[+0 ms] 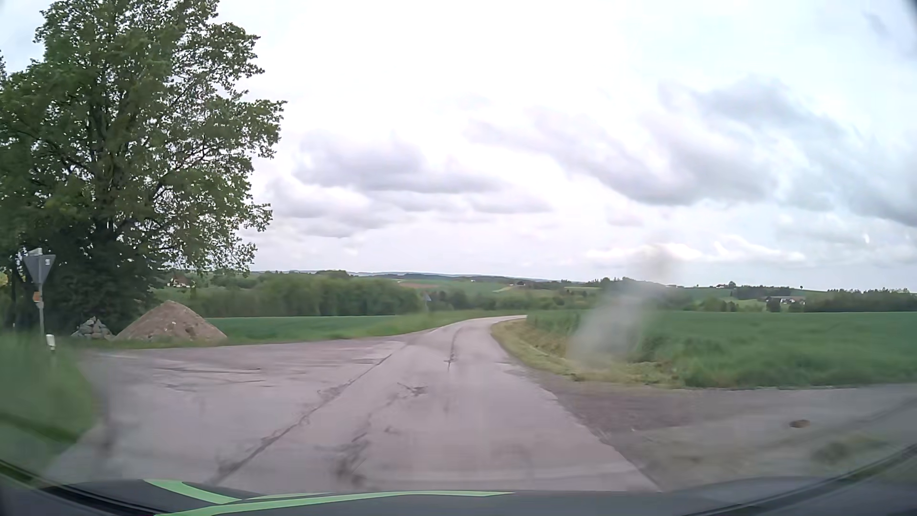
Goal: Follow the waypoints while adhering to traffic rules and regulations
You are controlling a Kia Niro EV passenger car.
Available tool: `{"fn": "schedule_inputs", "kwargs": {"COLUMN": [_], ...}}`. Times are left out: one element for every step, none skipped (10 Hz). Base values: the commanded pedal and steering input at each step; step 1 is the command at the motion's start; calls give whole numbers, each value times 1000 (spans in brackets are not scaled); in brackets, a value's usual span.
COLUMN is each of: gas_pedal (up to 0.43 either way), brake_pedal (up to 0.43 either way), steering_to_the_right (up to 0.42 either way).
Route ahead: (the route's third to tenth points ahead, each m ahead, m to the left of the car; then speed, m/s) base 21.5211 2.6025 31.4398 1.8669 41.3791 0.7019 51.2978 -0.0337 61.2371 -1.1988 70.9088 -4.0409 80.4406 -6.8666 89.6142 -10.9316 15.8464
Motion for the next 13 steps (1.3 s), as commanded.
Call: {"fn": "schedule_inputs", "kwargs": {"gas_pedal": [0, 0, 0, 0, 0, 0, 0, 0, 0, 8, 39, 79, 87], "brake_pedal": [0, 0, 0, 0, 0, 0, 0, 0, 0, 0, 0, 0, 0], "steering_to_the_right": [3, 5, 6, 6, 7, 8, 9, 12, 14, 15, 15, 14, 14]}}
